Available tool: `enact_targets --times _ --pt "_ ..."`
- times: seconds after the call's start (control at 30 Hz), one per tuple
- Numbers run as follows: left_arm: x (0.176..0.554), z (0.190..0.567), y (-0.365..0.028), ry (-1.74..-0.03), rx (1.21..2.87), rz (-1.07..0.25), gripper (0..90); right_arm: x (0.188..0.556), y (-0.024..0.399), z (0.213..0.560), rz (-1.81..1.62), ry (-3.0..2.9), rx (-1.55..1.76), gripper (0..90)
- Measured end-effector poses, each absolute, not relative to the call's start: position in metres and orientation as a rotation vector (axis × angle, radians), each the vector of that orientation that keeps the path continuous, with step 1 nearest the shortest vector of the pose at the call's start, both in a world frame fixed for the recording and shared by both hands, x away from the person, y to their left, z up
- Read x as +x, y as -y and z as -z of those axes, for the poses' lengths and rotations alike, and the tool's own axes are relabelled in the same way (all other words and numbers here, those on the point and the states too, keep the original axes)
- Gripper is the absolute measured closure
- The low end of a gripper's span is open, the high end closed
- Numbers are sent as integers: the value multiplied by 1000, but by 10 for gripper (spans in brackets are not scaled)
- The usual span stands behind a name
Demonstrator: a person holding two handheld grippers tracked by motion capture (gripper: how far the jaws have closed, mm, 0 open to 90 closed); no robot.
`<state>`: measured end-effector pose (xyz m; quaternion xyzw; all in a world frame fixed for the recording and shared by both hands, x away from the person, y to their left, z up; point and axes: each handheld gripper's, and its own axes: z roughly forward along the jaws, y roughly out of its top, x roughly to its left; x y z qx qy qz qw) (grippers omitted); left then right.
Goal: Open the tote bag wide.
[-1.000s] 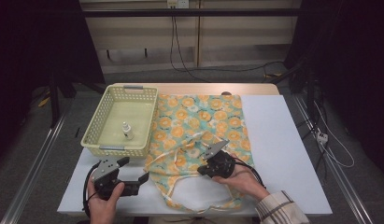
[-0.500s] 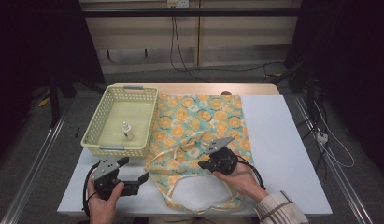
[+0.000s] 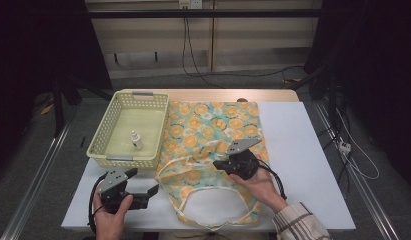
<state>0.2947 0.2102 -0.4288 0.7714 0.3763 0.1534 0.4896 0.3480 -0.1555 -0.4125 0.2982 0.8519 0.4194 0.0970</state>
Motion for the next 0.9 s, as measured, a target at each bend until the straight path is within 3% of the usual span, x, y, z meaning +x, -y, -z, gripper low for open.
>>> enact_targets --times 0.9 --pt "294 428 -210 -911 1874 -376 56 379 171 361 -1470 -2279 903 900"
